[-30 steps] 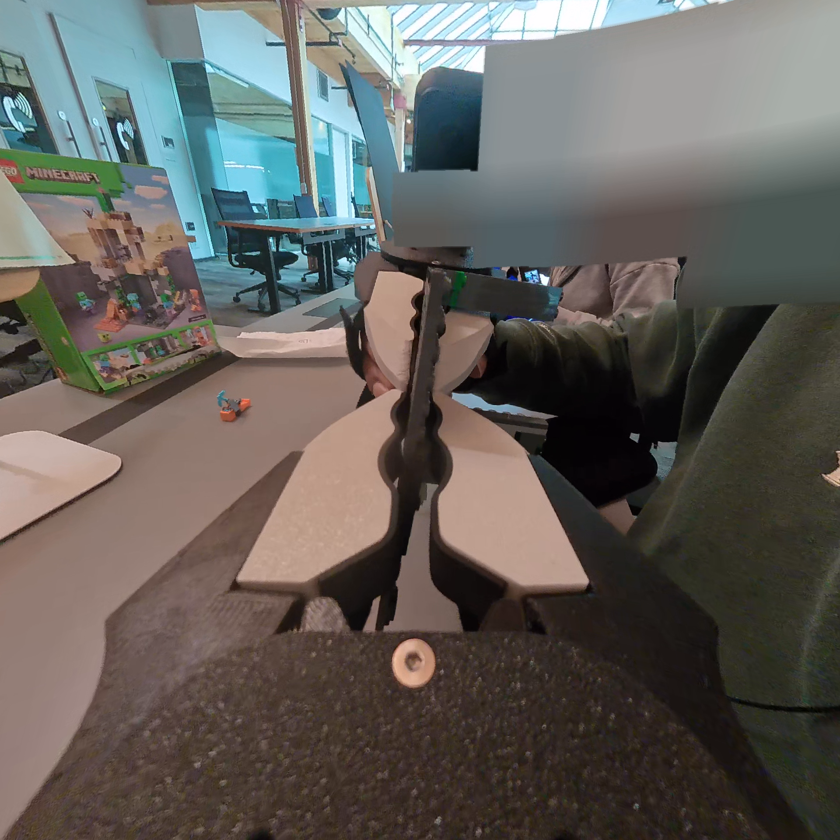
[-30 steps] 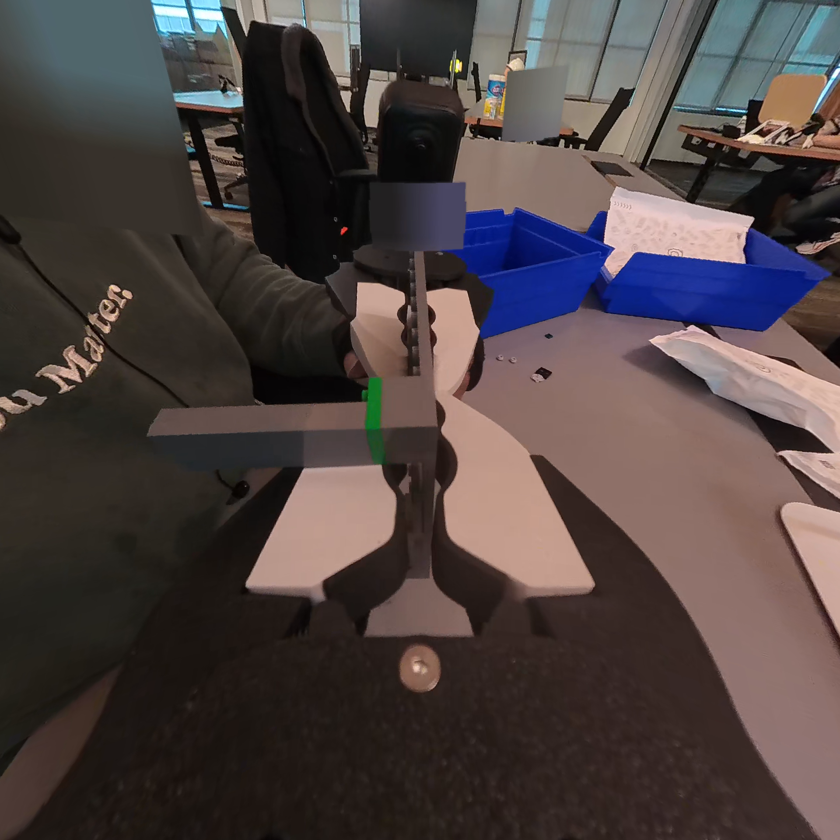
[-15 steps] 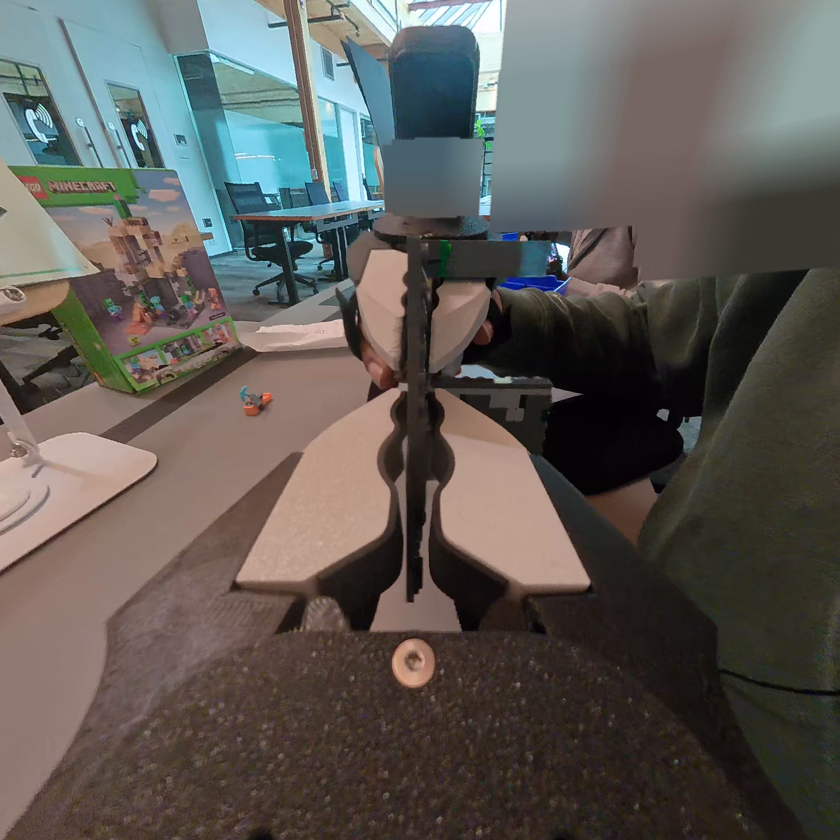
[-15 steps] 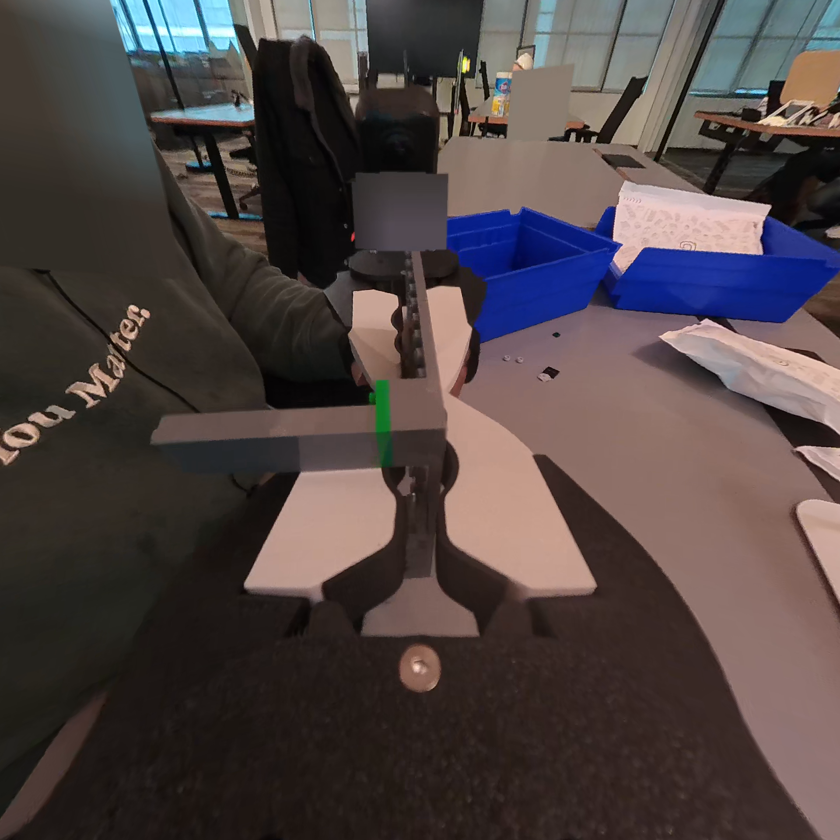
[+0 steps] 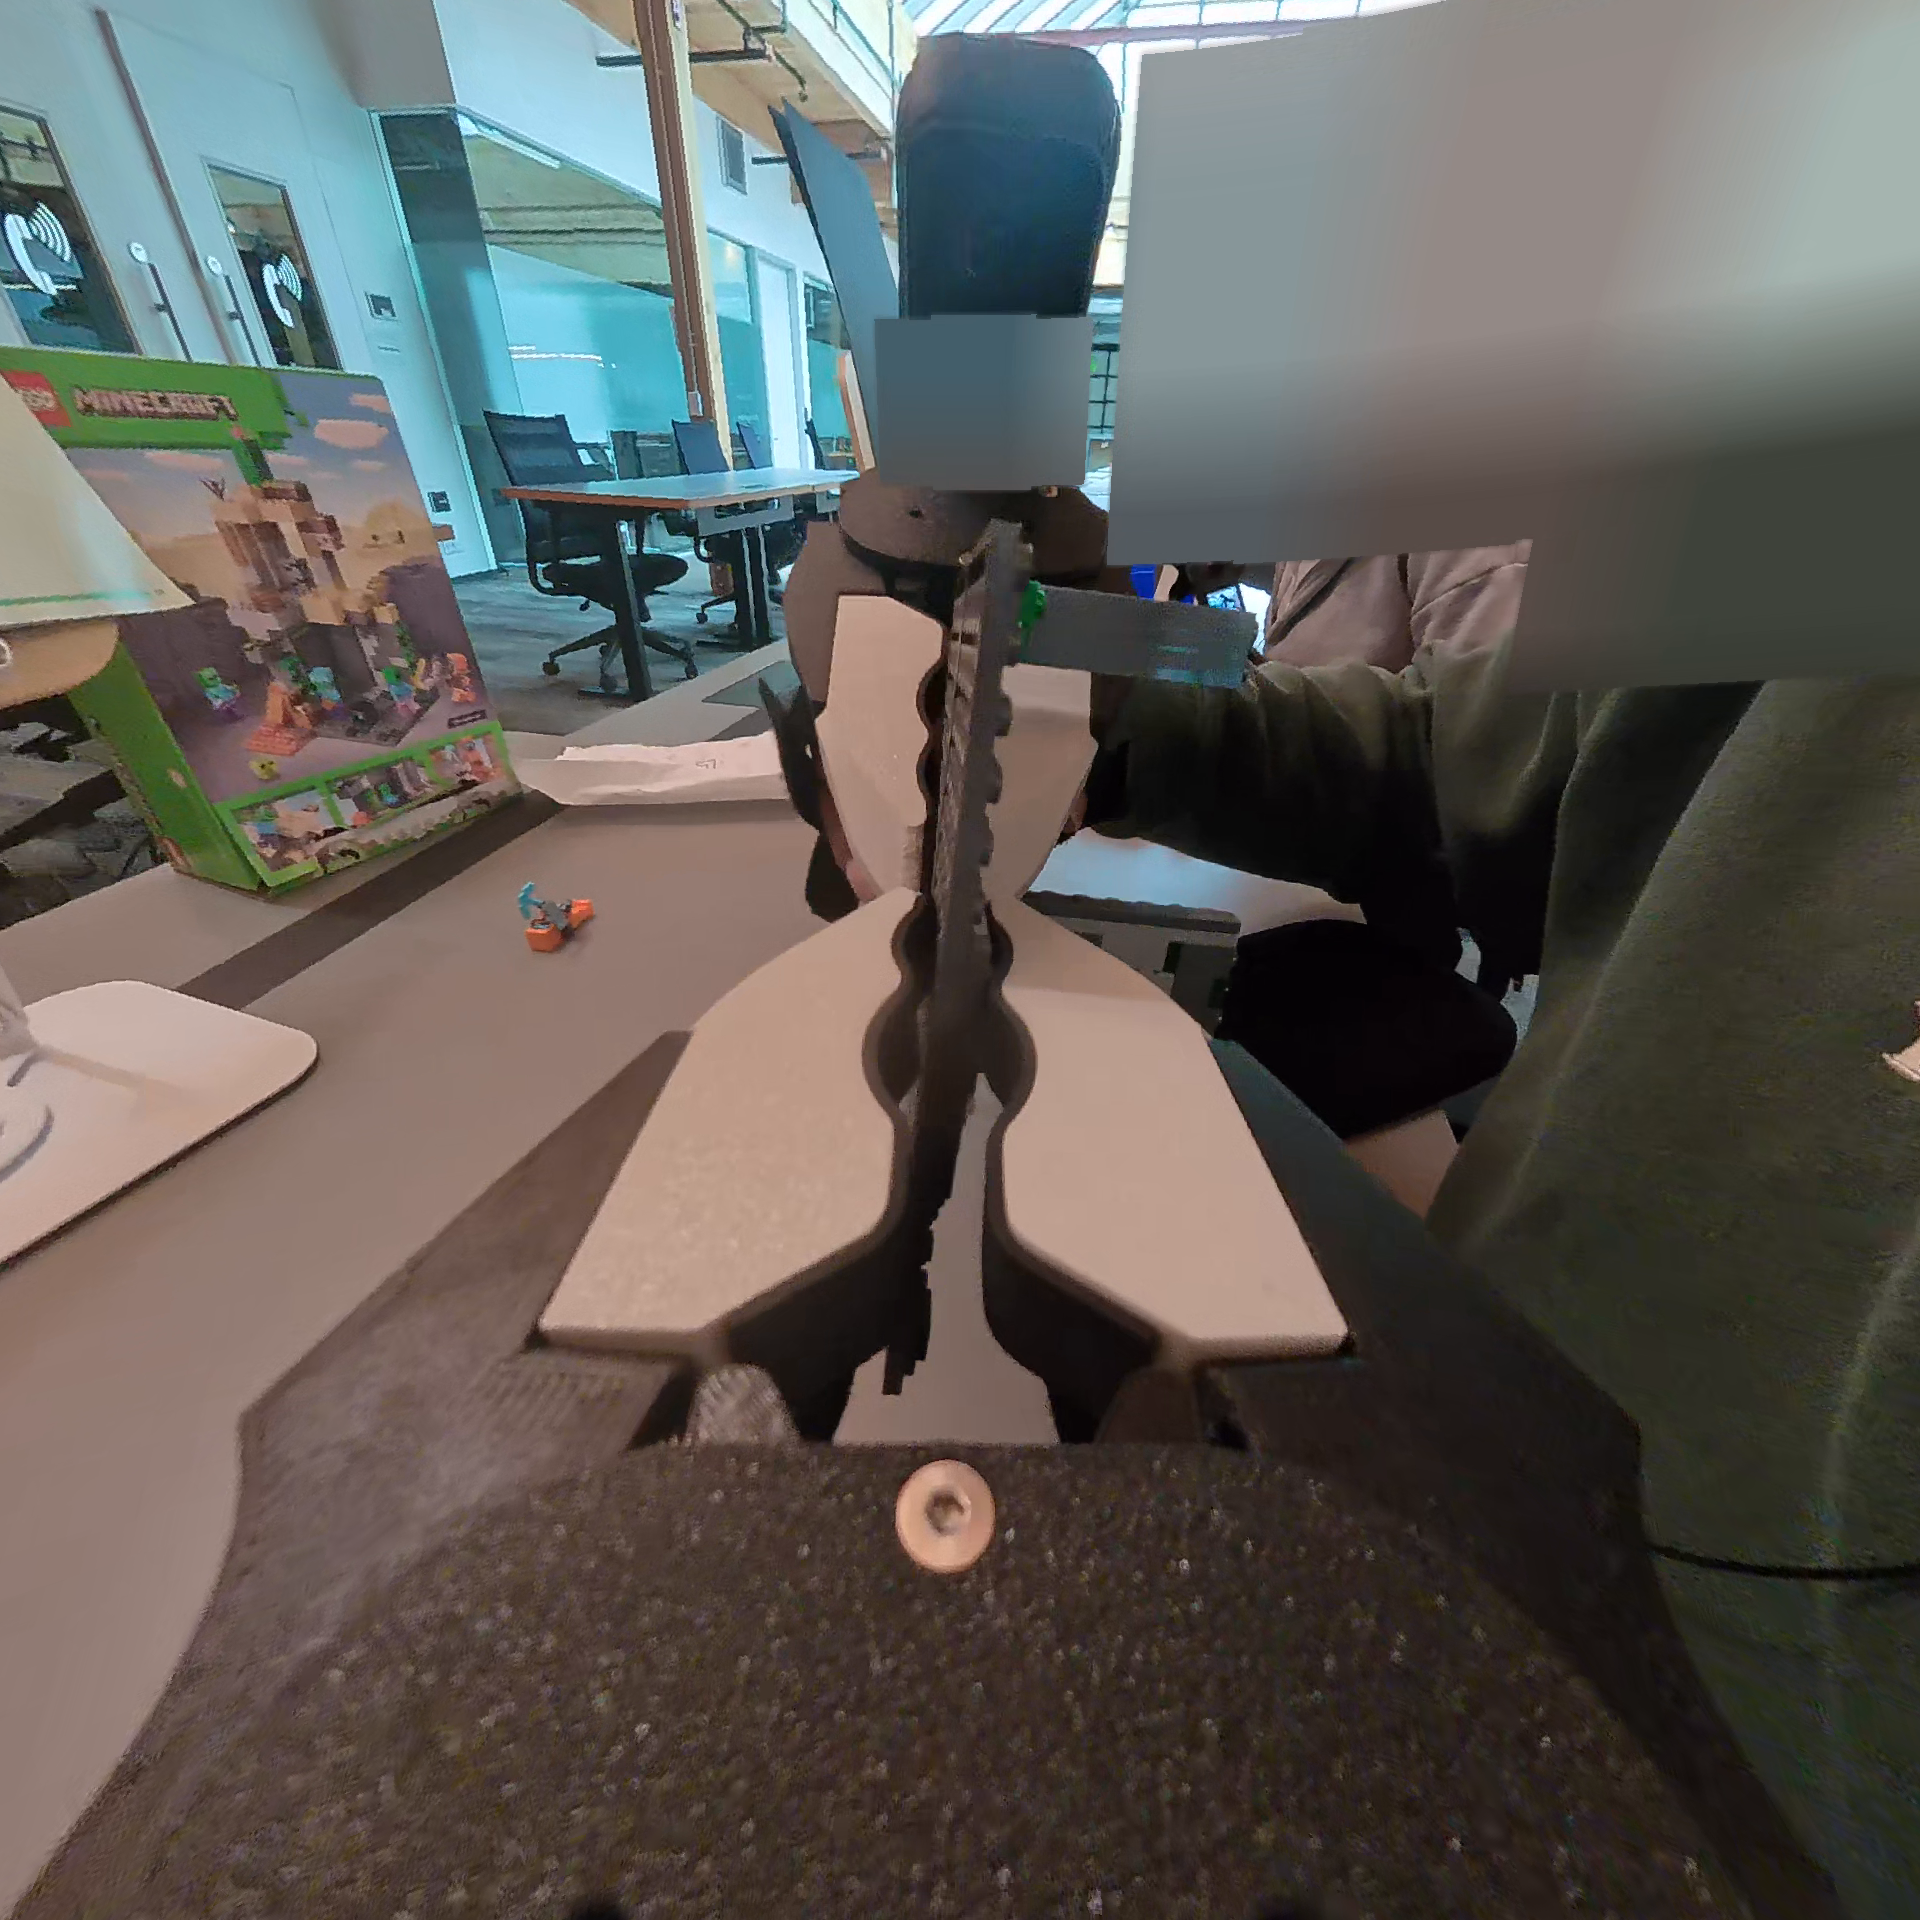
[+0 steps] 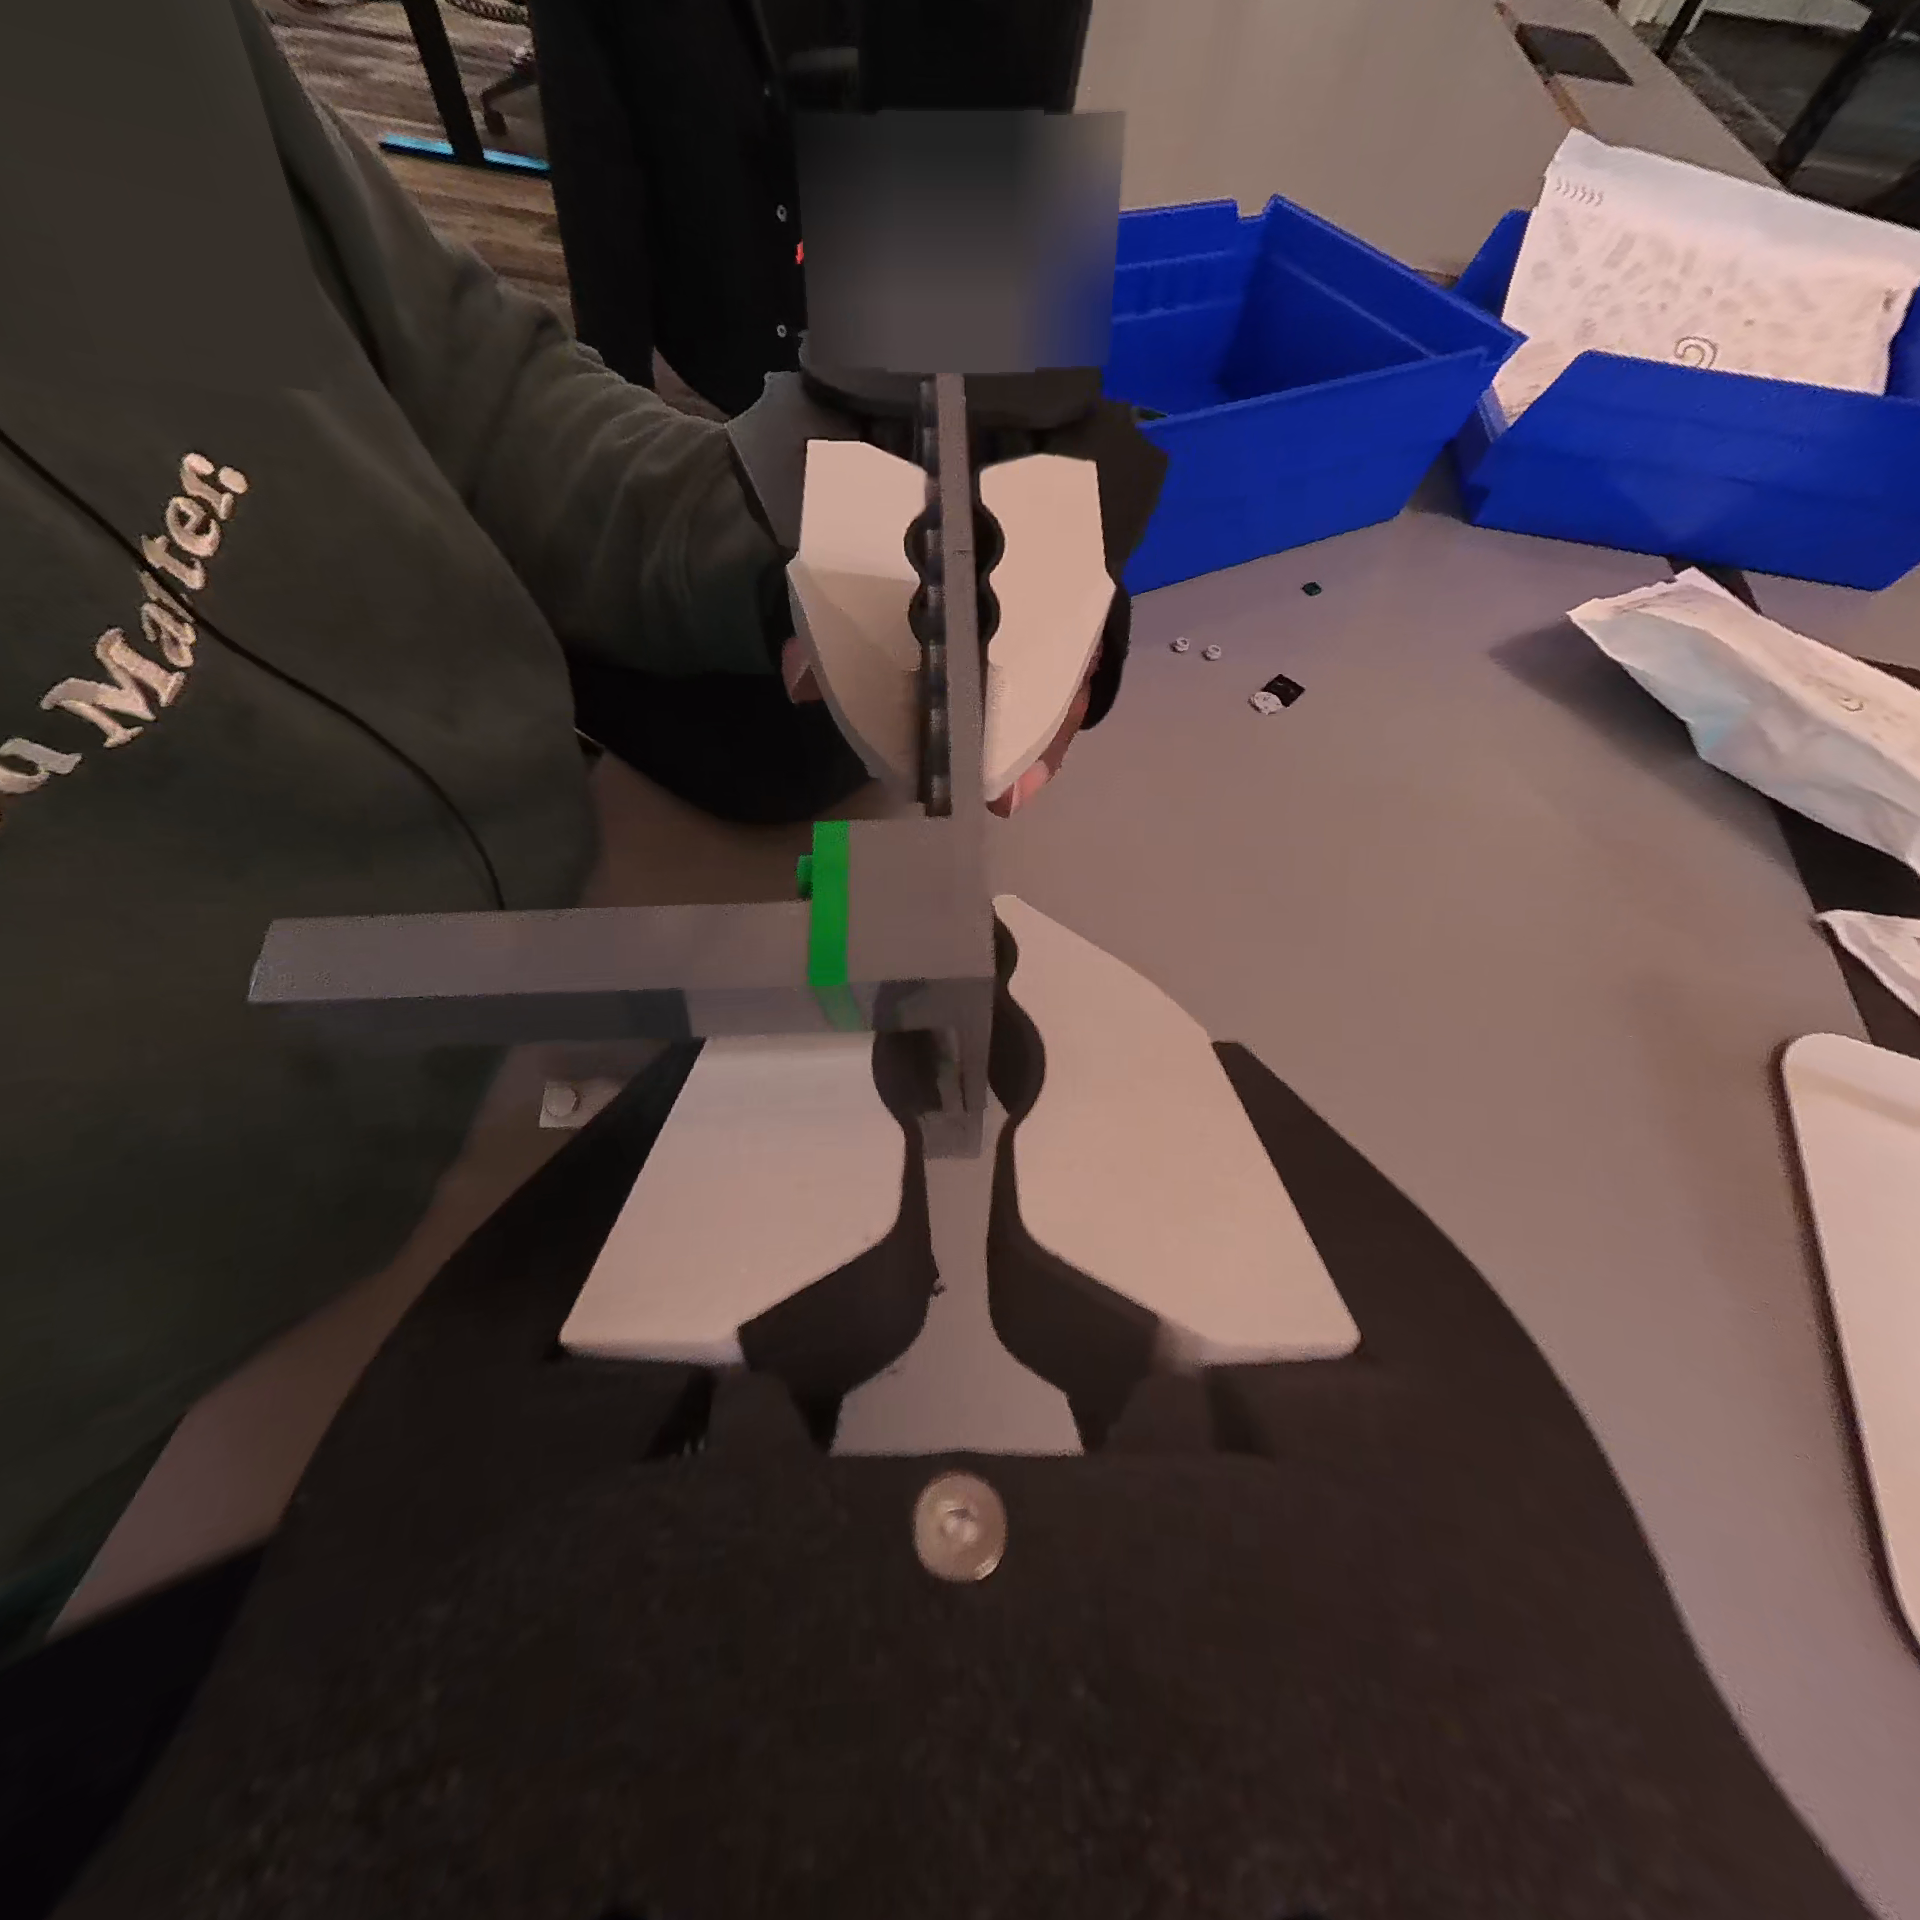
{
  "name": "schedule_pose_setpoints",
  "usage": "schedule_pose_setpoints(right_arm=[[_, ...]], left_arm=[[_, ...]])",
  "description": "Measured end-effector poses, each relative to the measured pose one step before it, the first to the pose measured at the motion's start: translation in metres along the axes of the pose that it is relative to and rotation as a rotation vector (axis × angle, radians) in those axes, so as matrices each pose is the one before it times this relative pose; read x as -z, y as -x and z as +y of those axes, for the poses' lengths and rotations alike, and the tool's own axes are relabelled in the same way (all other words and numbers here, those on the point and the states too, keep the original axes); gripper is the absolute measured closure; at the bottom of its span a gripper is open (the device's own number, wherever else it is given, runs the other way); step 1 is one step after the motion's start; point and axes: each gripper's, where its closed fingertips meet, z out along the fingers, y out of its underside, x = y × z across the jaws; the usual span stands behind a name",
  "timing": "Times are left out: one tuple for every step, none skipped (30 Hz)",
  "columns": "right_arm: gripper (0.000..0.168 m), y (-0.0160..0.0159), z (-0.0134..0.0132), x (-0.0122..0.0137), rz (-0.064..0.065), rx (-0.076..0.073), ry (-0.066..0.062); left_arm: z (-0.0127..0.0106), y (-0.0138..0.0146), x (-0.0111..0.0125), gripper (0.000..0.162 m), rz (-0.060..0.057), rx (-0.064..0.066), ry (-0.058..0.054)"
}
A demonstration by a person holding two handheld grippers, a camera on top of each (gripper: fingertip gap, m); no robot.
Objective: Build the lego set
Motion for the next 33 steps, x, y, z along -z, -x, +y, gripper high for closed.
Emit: schedule_pose_setpoints(right_arm=[[0.162,-0.00103,-0.00015,-0.00022,0.0041,-0.0087,0.0009],[0.162,0.00046,-0.00001,-0.00018,-0.0092,-0.0122,0.0008],[0.162,0.00084,0.00008,0.00021,-0.0149,-0.0140,-0.0011],[0.162,-0.00102,-0.00027,0.00081,-0.0025,-0.0115,-0.0063],[0.162,-0.00163,0.00012,0.00125,-0.0009,-0.0100,-0.0041],[0.162,-0.00104,0.00073,0.00120,-0.0044,-0.0106,-0.0006],[0.162,-0.00077,0.00051,0.00066,-0.0036,-0.0090,-0.0011],[0.162,-0.00043,0.00057,0.00007,-0.0048,-0.0078,0.0013],[0.163,-0.00013,0.00028,-0.00006,-0.0061,-0.0082,0.0002],[0.162,0.00002,-0.00027,0.00013,-0.0065,-0.0079,-0.0028],[0.163,0.00010,-0.00093,-0.00003,-0.0049,-0.0076,-0.0055],[0.162,0.00018,-0.00129,-0.00003,-0.0037,-0.0079,-0.0058],[0.162,0.00043,-0.00184,0.00019,-0.0038,-0.0037,-0.0092],[0.159,0.00079,-0.00257,0.00084,-0.0060,0.0003,-0.0150],[0.149,0.00185,-0.00362,0.00206,-0.0150,0.0022,-0.0235],[0.141,0.00129,-0.00439,0.00354,-0.0109,0.0025,-0.0312],[0.137,0.00028,-0.00266,0.00454,-0.0034,0.0053,-0.0238],[0.137,-0.00018,0.00050,0.00528,0.0007,0.0104,-0.0093],[0.137,-0.00022,0.00235,0.00555,0.0027,0.0126,-0.0089],[0.137,-0.00001,0.00292,0.00568,0.0016,0.0024,-0.0164],[0.138,0.00005,0.00412,0.00496,-0.0007,-0.0097,-0.0153],[0.138,-0.00002,0.00551,0.00373,0.0018,-0.0120,-0.0082],[0.138,-0.00007,0.00663,0.00247,0.0062,-0.0113,-0.0036],[0.138,0.00150,0.00662,0.00107,0.0008,-0.0123,-0.0009],[0.136,0.00320,0.00599,0.00019,-0.0055,-0.0120,-0.0016],[0.131,0.00362,0.00549,-0.00068,-0.0024,-0.0094,-0.0006],[0.124,0.00361,0.00546,-0.00140,0.0014,-0.0075,0.0016],[0.110,0.00337,0.00485,-0.00230,0.0055,-0.0096,0.0005],[0.096,0.00317,0.00430,-0.00311,0.0070,-0.0105,-0.0019],[0.086,0.00289,0.00345,-0.00361,0.0085,-0.0074,-0.0042],[0.077,0.00182,0.00211,-0.00408,0.0139,-0.0027,-0.0096],[0.071,0.00110,0.00058,-0.00454,0.0163,0.0019,-0.0157],[0.062,0.00154,-0.00065,-0.00495,0.0108,0.0027,-0.0175]], left_arm=[[-0.00035,0.00068,0.00042,0.155,-0.0028,-0.0082,-0.0042],[-0.00026,-0.00157,0.00046,0.154,0.0090,-0.0138,0.0002],[-0.00089,0.00027,0.00112,0.147,-0.0021,-0.0093,-0.0013],[-0.00026,0.00192,0.00183,0.144,-0.0084,-0.0025,0.0036],[-0.00094,0.00181,0.00230,0.146,-0.0033,0.0073,-0.0017],[-0.00219,0.00122,0.00241,0.153,0.0016,0.0129,-0.0110],[-0.00079,0.00099,0.00073,0.154,-0.0009,0.0107,-0.0027],[0.00082,0.00075,-0.00036,0.154,-0.0046,0.0027,0.0092],[0.00010,0.00045,-0.00021,0.154,-0.0074,-0.0031,0.0037],[-0.00079,0.00055,-0.00006,0.154,-0.0065,0.0041,-0.0022],[-0.00118,0.00036,0.00024,0.154,-0.0022,0.0080,-0.0073],[-0.00096,0.00058,0.00058,0.154,-0.0025,0.0002,-0.0071],[-0.00194,0.00001,0.00067,0.154,-0.0024,-0.0058,-0.0139],[-0.00161,0.00054,0.00069,0.154,-0.0066,-0.0026,-0.0104],[-0.00160,0.00069,0.00102,0.154,-0.0043,0.0000,-0.0092],[-0.00036,0.00084,0.00119,0.154,-0.0059,-0.0065,-0.0021],[-0.00086,-0.00008,0.00127,0.154,-0.0033,-0.0079,-0.0044],[-0.00125,-0.00121,0.00092,0.154,0.0026,-0.0058,-0.0067],[-0.00102,-0.00114,0.00050,0.154,0.0017,-0.0046,-0.0021],[-0.00077,-0.00054,0.00007,0.154,-0.0044,-0.0097,-0.0004],[0.00041,-0.00029,-0.00032,0.154,-0.0051,-0.0142,0.0060],[0.00053,-0.00054,-0.00050,0.154,-0.0019,-0.0084,0.0054],[0.00012,-0.00068,-0.00057,0.154,0.0004,-0.0018,0.0008],[0.00048,-0.00033,-0.00069,0.154,0.0001,0.0004,0.0025],[0.00068,0.00031,-0.00077,0.154,-0.0035,0.0019,0.0047],[0.00058,0.00118,-0.00073,0.154,-0.0093,0.0017,0.0039],[0.00058,0.00122,-0.00056,0.154,-0.0084,0.0039,0.0040],[0.00046,0.00154,-0.00045,0.154,-0.0069,0.0110,0.0030],[0.00028,0.00202,-0.00036,0.154,-0.0089,0.0154,-0.0004],[0.00079,0.00191,-0.00044,0.154,-0.0051,0.0156,0.0006],[0.00055,0.00120,-0.00045,0.154,0.0001,0.0165,-0.0024],[0.00022,0.00003,-0.00070,0.154,0.0063,0.0181,-0.0069],[0.00004,-0.00002,-0.00090,0.154,0.0048,0.0184,-0.0074]])
